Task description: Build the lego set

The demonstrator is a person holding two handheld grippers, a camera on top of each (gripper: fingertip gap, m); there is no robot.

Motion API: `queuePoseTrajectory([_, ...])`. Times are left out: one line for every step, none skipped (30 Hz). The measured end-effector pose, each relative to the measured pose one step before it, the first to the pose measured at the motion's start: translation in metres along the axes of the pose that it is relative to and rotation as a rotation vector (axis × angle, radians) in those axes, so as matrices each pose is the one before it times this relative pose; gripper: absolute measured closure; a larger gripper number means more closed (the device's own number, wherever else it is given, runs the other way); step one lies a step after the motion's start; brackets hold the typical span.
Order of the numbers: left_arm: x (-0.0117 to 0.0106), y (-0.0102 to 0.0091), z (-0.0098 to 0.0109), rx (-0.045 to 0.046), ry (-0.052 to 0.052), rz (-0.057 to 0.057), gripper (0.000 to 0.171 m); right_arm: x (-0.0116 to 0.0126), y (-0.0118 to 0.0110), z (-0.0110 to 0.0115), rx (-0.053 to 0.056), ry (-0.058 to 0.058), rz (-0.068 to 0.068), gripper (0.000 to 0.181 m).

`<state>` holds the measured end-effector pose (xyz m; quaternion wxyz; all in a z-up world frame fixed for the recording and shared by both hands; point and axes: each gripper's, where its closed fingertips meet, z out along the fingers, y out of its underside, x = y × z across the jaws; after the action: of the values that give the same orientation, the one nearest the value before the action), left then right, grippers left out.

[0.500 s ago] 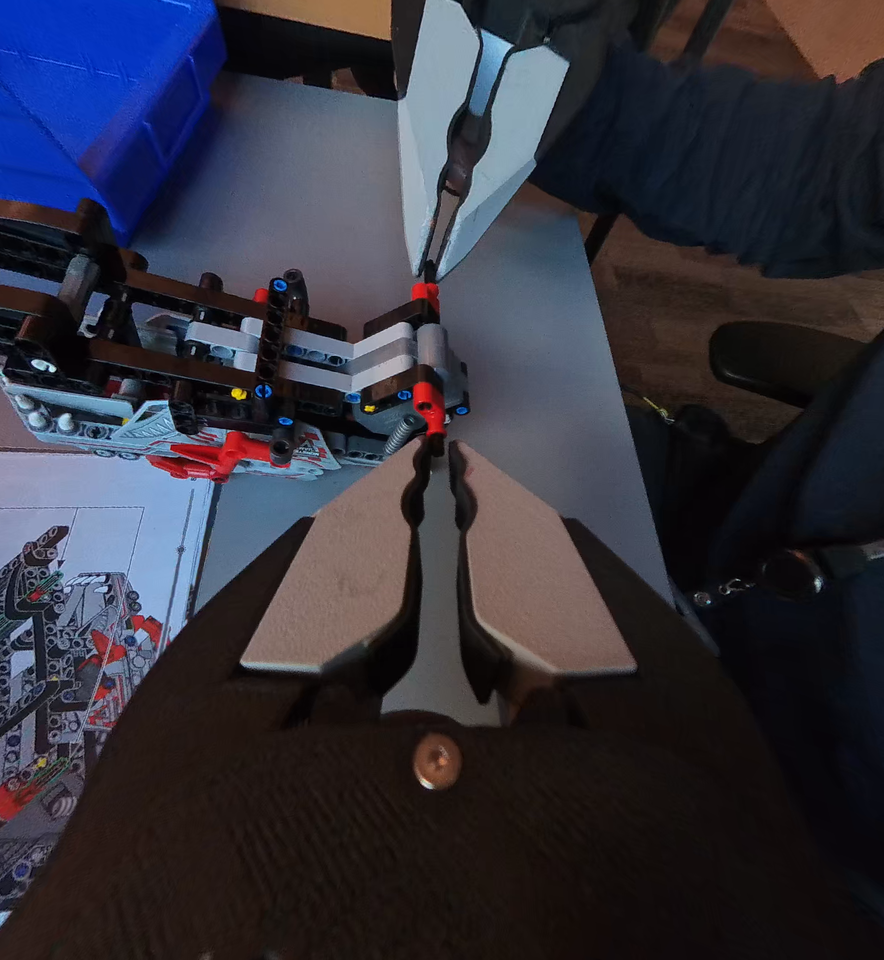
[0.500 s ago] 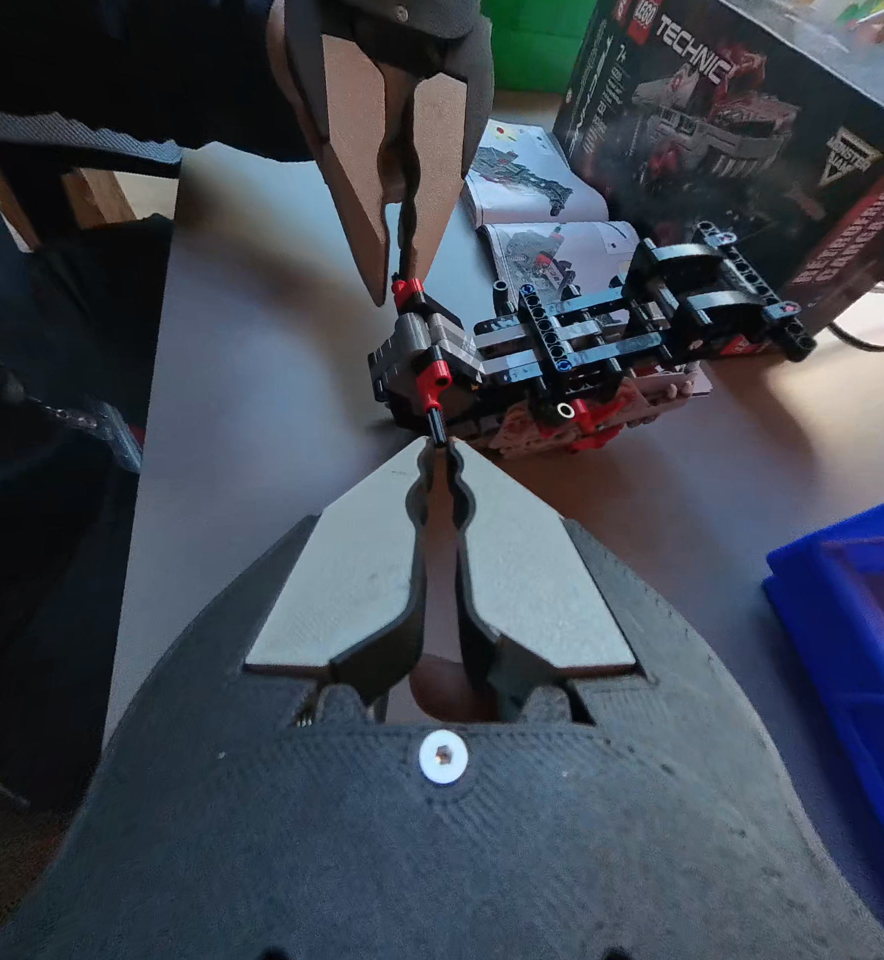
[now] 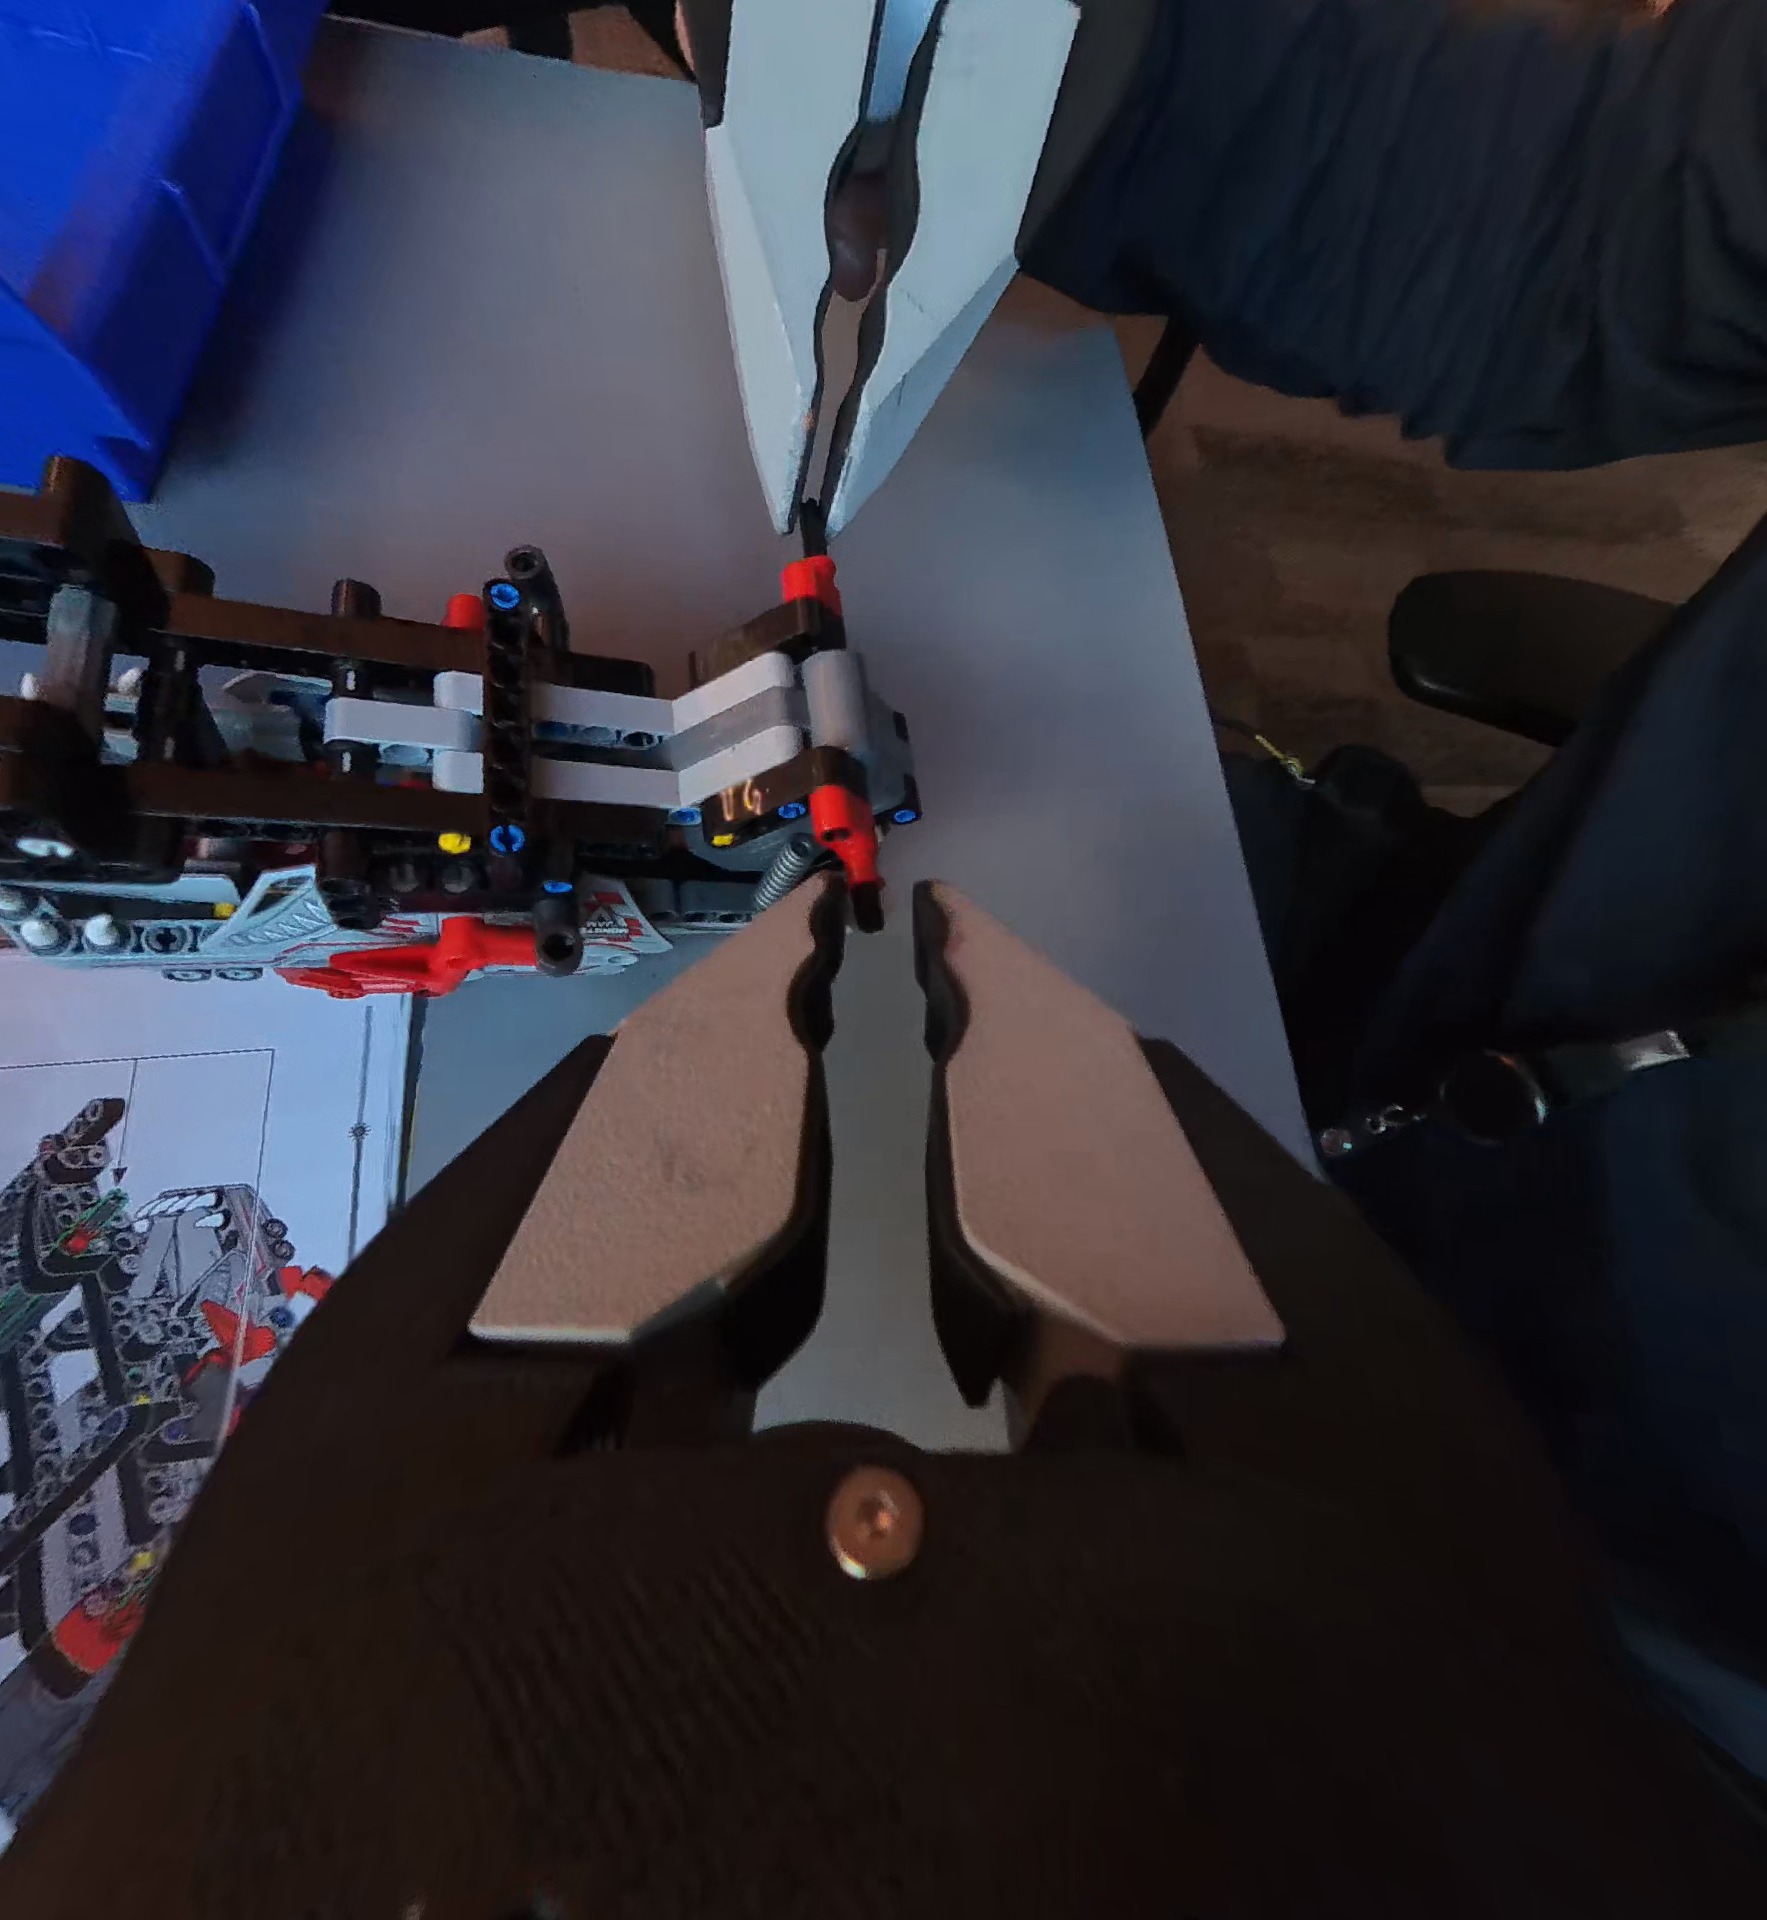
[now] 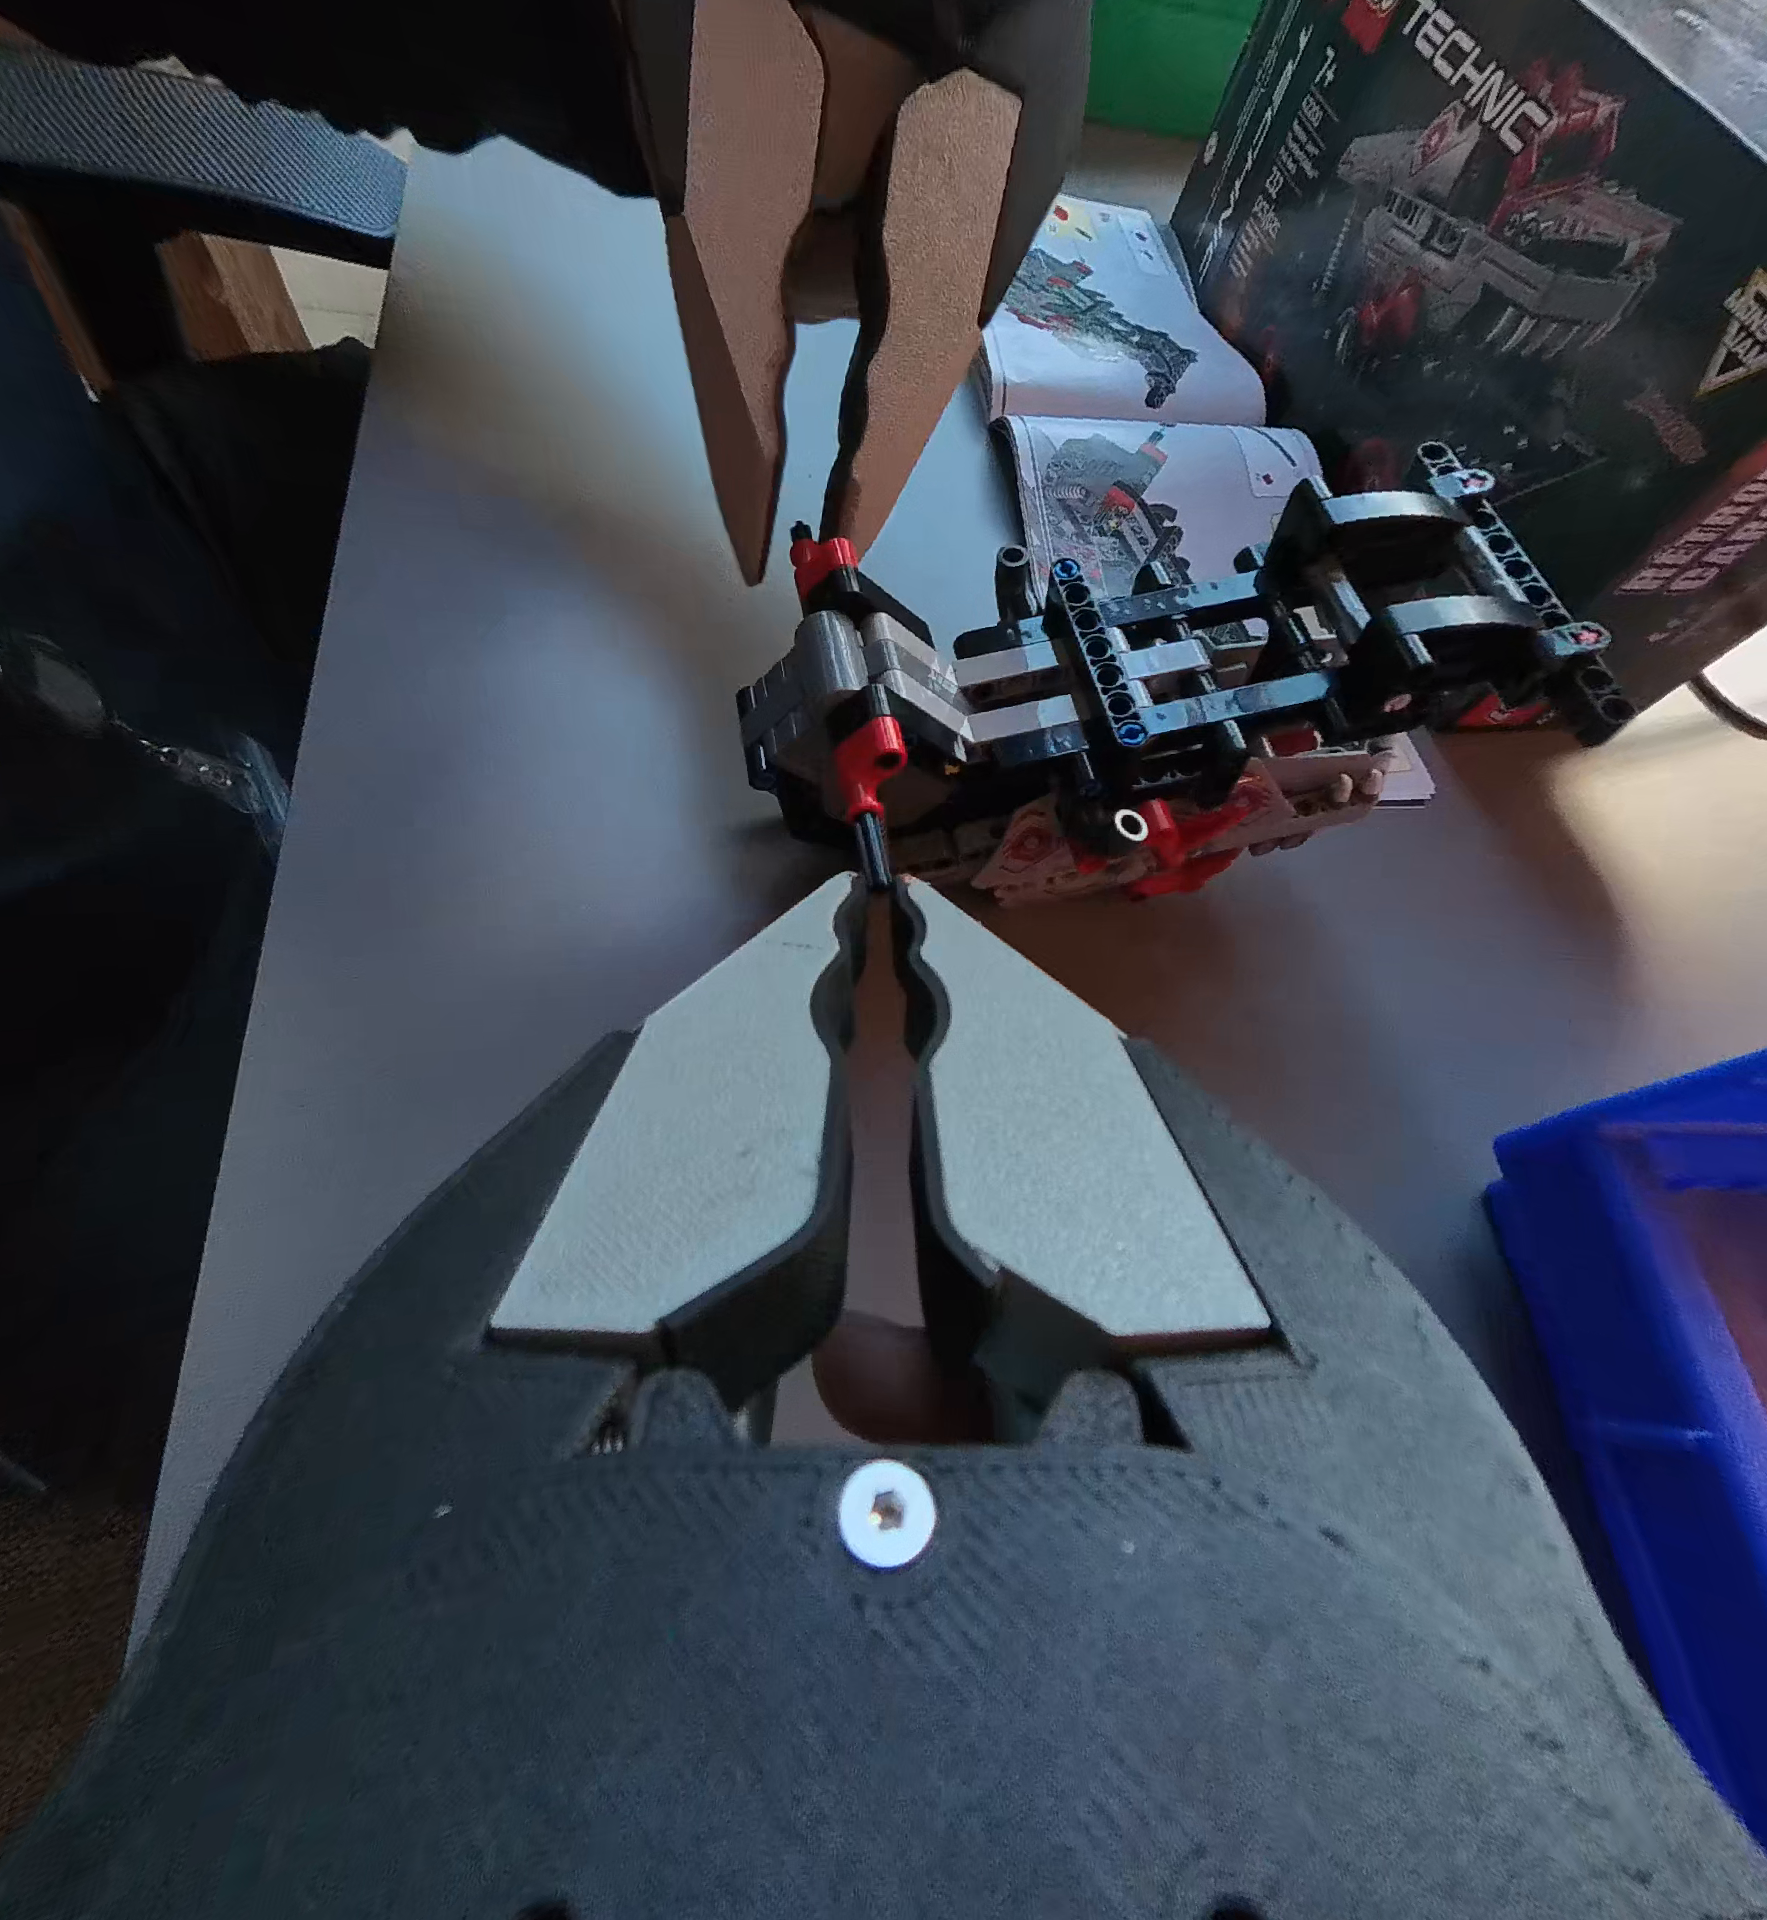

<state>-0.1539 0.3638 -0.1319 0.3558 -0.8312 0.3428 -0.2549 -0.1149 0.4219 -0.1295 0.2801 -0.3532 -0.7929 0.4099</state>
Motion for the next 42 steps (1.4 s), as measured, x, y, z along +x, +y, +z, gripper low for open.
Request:
queuePoseTrajectory([-0.00077,0.00021,0.00051,-0.01072,-0.0106,0.0067,0.164,-0.00026,0.00057,-0.00012,-0.0018,-0.0008,-0.0003,0.181])
queuePoseTrajectory([-0.00045,0.00033,0.00088,-0.01073,-0.0048,0.0004,0.166,-0.00011,0.00056,-0.00012,-0.0020,0.0012,-0.0016,0.181])
queuePoseTrajectory([-0.00002,0.00007,0.00093,-0.00845,0.0000,-0.0051,0.167,-0.00053,0.00059,-0.00003,-0.0023,0.0004,-0.0015,0.181])
queuePoseTrajectory([0.00055,-0.00028,0.00094,-0.00719,0.0051,-0.0079,0.167,-0.00071,0.00073,0.00012,-0.0047,-0.0012,-0.0018,0.181])
queuePoseTrajectory([0.00047,0.00024,0.00086,-0.01232,0.0012,-0.0026,0.167,-0.00050,0.00026,0.00003,-0.0036,0.0018,-0.0033,0.181])
queuePoseTrajectory([-0.00014,0.00060,0.00051,-0.01680,-0.0070,0.0075,0.167,-0.00005,-0.00006,-0.00005,-0.0019,0.0031,-0.0042,0.181])
queuePoseTrajectory([-0.00004,0.00042,-0.00004,-0.01675,-0.0094,0.0157,0.168,-0.00011,-0.00022,-0.00006,-0.0017,0.0010,-0.0014,0.181])
queuePoseTrajectory([-0.00005,0.00056,-0.00010,-0.01804,-0.0114,0.0196,0.168,-0.00029,-0.00033,0.00007,-0.0005,-0.0024,0.0015,0.181])
queuePoseTrajectory([-0.00011,0.00075,-0.00025,-0.01946,-0.0120,0.0149,0.168,-0.00005,-0.00020,0.00025,-0.0004,-0.0014,0.0005,0.181])
queuePoseTrajectory([-0.00037,0.00032,-0.00019,-0.01607,-0.0142,0.0122,0.168,-0.00017,0.00003,0.00029,-0.0006,-0.0001,-0.0039,0.181])
queuePoseTrajectory([-0.00031,0.00024,-0.00008,-0.01335,-0.0152,0.0131,0.168,-0.00013,0.00035,0.00013,-0.0014,0.0012,-0.0079,0.181])
queuePoseTrajectory([-0.00015,0.00016,0.00026,-0.01075,-0.0131,0.0097,0.169,0.00017,0.00010,0.00000,0.0001,0.0026,-0.0056,0.181])
queuePoseTrajectory([-0.00027,0.00007,0.00034,-0.00776,-0.0104,0.0089,0.169,-0.00007,-0.00004,-0.00017,0.0021,-0.0004,-0.0043,0.181])
queuePoseTrajectory([0.00004,0.00055,0.00026,-0.01057,-0.0047,0.0046,0.169,-0.00072,0.00021,0.00032,0.0017,-0.0047,-0.0084,0.181])
queuePoseTrajectory([-0.00015,0.00013,-0.00063,-0.01086,-0.0016,0.0001,0.169,-0.00120,-0.00003,0.00052,0.0029,-0.0085,-0.0096,0.181])
queuePoseTrajectory([-0.00020,0.00081,-0.00064,-0.01512,0.0009,0.0035,0.169,-0.00097,-0.00084,0.00058,0.0064,-0.0084,-0.0097,0.181])
queuePoseTrajectory([0.00010,0.00114,-0.00029,-0.01527,0.0048,0.0065,0.169,0.00019,-0.00149,0.00011,0.0088,-0.0028,-0.0065,0.181])
queuePoseTrajectory([0.00018,0.00083,-0.00003,-0.01004,0.0061,0.0012,0.169,0.00165,-0.00186,0.00000,0.0116,0.0041,-0.0014,0.181])
queuePoseTrajectory([0.00058,0.00068,0.00060,-0.00464,0.0094,-0.0039,0.169,0.00188,-0.00220,-0.00051,0.0140,0.0068,-0.0017,0.181])
queuePoseTrajectory([0.00105,0.00047,0.00115,-0.00117,0.0099,-0.0049,0.169,0.00115,-0.00144,-0.00047,0.0079,0.0042,-0.0068,0.181])
queuePoseTrajectory([0.00053,-0.00006,0.00104,0.00321,0.0037,-0.0041,0.169,-0.00014,-0.00010,-0.00029,-0.0022,-0.0021,-0.0092,0.181])
queuePoseTrajectory([0.00000,0.00009,-0.00004,0.00263,-0.0002,-0.0007,0.169,-0.00180,0.00050,0.00040,-0.0077,-0.0108,-0.0106,0.181])
queuePoseTrajectory([-0.00043,0.00039,-0.00109,-0.00231,-0.0031,0.0023,0.169,-0.00226,0.00052,0.00076,-0.0102,-0.0121,-0.0123,0.181])
queuePoseTrajectory([-0.00098,0.00033,-0.00136,-0.00142,-0.0052,0.0016,0.169,-0.00121,0.00022,0.00098,-0.0079,-0.0057,-0.0101,0.181])
queuePoseTrajectory([-0.00124,0.00059,-0.00090,-0.00258,-0.0049,0.0011,0.169,0.00036,-0.00005,0.00088,-0.0046,0.0034,-0.0078,0.181])
queuePoseTrajectory([-0.00055,0.00065,-0.00008,-0.00231,0.0010,-0.0002,0.169,0.00104,-0.00100,0.00021,0.0033,0.0061,-0.0053,0.181])
queuePoseTrajectory([0.00045,0.00049,0.00032,-0.00312,0.0075,-0.0013,0.169,0.00093,-0.00071,-0.00020,0.0025,0.0021,-0.0029,0.181])
queuePoseTrajectory([0.00047,0.00016,0.00044,-0.00473,0.0041,0.0040,0.169,0.00024,-0.00026,0.00007,-0.0023,-0.0017,-0.0048,0.181])
queuePoseTrajectory([0.00040,0.00013,0.00023,-0.00879,0.0031,0.0055,0.169,0.00009,-0.00030,0.00000,-0.0054,0.0006,-0.0095,0.181])
queuePoseTrajectory([0.00024,0.00006,-0.00007,-0.00930,0.0009,0.0065,0.169,-0.00030,0.00049,0.00013,-0.0140,-0.0006,-0.0131,0.181])
queuePoseTrajectory([-0.00003,-0.00022,-0.00011,-0.00676,0.0000,0.0029,0.170,-0.00089,0.00090,0.00020,-0.0192,-0.0036,-0.0147,0.181])
queuePoseTrajectory([-0.00006,-0.00025,-0.00040,-0.00528,0.0008,0.0026,0.170,-0.00068,0.00052,0.00021,-0.0182,-0.0028,-0.0138,0.181])
queuePoseTrajectory([0.00010,0.00031,-0.00031,-0.00978,0.0020,0.0038,0.170,-0.00105,0.00055,0.00041,-0.0187,-0.0057,-0.0114,0.181])
queuePoseTrajectory([-0.00024,-0.00049,-0.00056,-0.00697,-0.0003,0.0053,0.170,-0.00085,0.00181,0.00086,-0.0269,-0.0039,-0.0126,0.181])
queuePoseTrajectory([-0.00074,-0.00069,-0.00060,-0.00546,-0.0039,0.0044,0.170,0.00008,0.00092,0.00080,-0.0181,0.0027,-0.0112,0.181])
queuePoseTrajectory([0.00022,0.00040,-0.00014,-0.01117,0.0041,0.0015,0.170,0.00024,0.00009,0.00029,-0.0073,0.0016,-0.0043,0.181])
queuePoseTrajectory([-0.00004,-0.00018,0.00019,-0.00339,0.0007,0.0015,0.170,0.00050,-0.00009,-0.00035,0.0015,0.0000,0.0022,0.181])
queuePoseTrajectory([0.00020,-0.00006,0.00048,-0.00288,0.0001,0.0019,0.170,0.00058,0.00019,-0.00025,0.0013,0.0029,0.0004,0.181])
queuePoseTrajectory([0.00001,-0.00071,0.00035,0.00096,-0.0025,0.0019,0.170,-0.00008,0.00085,0.00006,-0.0035,0.0018,-0.0020,0.181])
queuePoseTrajectory([0.00000,-0.00043,-0.00007,-0.00063,-0.0001,-0.0008,0.170,-0.00055,0.00019,0.00039,-0.0013,0.0009,-0.0036,0.181])
queuePoseTrajectory([-0.00006,0.00040,-0.00042,-0.00508,0.0028,-0.0001,0.170,-0.00065,-0.00025,0.00053,-0.0001,-0.0006,-0.0032,0.181])
queuePoseTrajectory([-0.00010,0.00008,-0.00038,-0.00240,0.0019,0.0011,0.170,-0.00042,-0.00016,0.00053,-0.0004,-0.0001,-0.0036,0.181])
